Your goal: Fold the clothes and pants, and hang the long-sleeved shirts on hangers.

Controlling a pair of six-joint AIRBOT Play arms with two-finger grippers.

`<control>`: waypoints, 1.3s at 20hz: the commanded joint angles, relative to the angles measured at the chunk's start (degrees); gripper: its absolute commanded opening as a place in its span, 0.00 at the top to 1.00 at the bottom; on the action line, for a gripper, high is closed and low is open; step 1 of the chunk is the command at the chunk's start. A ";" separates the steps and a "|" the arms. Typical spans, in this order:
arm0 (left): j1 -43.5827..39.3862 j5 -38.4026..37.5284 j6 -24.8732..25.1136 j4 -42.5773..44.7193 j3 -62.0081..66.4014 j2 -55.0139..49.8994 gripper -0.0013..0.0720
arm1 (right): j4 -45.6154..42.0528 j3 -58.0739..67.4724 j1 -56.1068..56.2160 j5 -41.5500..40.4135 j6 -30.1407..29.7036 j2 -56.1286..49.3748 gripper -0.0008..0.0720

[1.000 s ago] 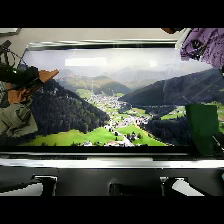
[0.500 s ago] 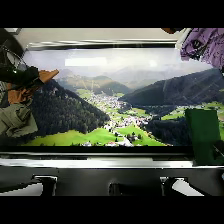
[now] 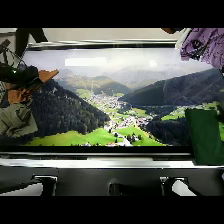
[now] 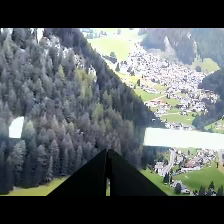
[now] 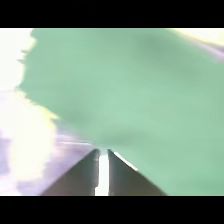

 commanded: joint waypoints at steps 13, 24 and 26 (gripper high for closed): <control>-2.78 12.09 7.89 10.01 -22.32 18.99 0.96 | -5.73 8.66 52.35 -0.33 -14.34 1.92 0.94; -2.78 11.26 7.74 9.99 -22.36 18.86 0.96 | -6.75 8.66 52.41 0.26 -14.78 1.92 0.94; -2.78 11.26 7.72 9.99 -22.36 18.86 0.96 | -6.75 8.66 52.41 0.26 -14.78 1.92 0.94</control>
